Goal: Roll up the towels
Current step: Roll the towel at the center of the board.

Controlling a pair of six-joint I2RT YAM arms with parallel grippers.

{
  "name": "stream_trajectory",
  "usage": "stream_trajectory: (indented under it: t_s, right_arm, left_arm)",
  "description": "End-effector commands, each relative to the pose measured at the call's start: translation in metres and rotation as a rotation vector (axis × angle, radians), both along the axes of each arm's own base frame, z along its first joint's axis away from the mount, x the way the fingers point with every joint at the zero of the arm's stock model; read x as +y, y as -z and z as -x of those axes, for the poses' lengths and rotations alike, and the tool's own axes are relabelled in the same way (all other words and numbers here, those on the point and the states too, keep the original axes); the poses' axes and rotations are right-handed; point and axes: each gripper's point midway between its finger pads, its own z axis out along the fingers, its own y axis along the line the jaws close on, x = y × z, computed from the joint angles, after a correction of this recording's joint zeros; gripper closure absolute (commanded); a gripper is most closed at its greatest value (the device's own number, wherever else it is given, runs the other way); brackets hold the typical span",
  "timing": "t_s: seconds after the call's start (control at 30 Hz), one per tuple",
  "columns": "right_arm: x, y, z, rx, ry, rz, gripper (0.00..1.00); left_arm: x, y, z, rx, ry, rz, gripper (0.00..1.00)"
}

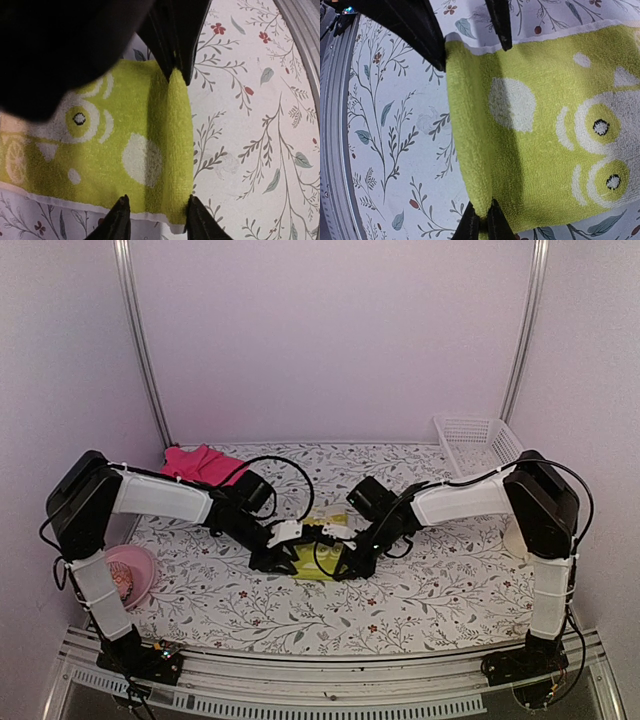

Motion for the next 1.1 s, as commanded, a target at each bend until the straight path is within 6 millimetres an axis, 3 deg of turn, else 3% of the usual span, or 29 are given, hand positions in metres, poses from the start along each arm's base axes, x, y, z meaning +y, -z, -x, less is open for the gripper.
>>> stream_trajectory:
  t_s: [0.0, 0.27, 0.33, 0.77, 1.07]
  right_arm:
    - [0.000, 0.003, -0.002, 0.049, 0.004, -0.012, 0.91]
    - [-0.003, 0.007, -0.011, 0.084, 0.050, -0.006, 0.82]
    - [-0.003, 0.005, -0.013, 0.084, 0.057, -0.009, 0.75]
    - [-0.007, -0.011, -0.031, 0.113, 0.123, -0.062, 0.75]
    - [-0.008, -0.002, -0.038, 0.147, 0.160, -0.053, 0.89]
  left_arm:
    - [0.005, 0.010, -0.006, 0.023, -0.038, -0.033, 0.69]
    - [0.008, 0.025, -0.019, 0.040, -0.110, -0.096, 0.92]
    - [0.010, 0.030, -0.020, 0.043, -0.113, -0.112, 0.99]
    - [0.022, 0.044, -0.010, 0.068, -0.102, -0.173, 1.00]
    - [0.020, 0.042, -0.014, 0.062, -0.115, -0.167, 1.00]
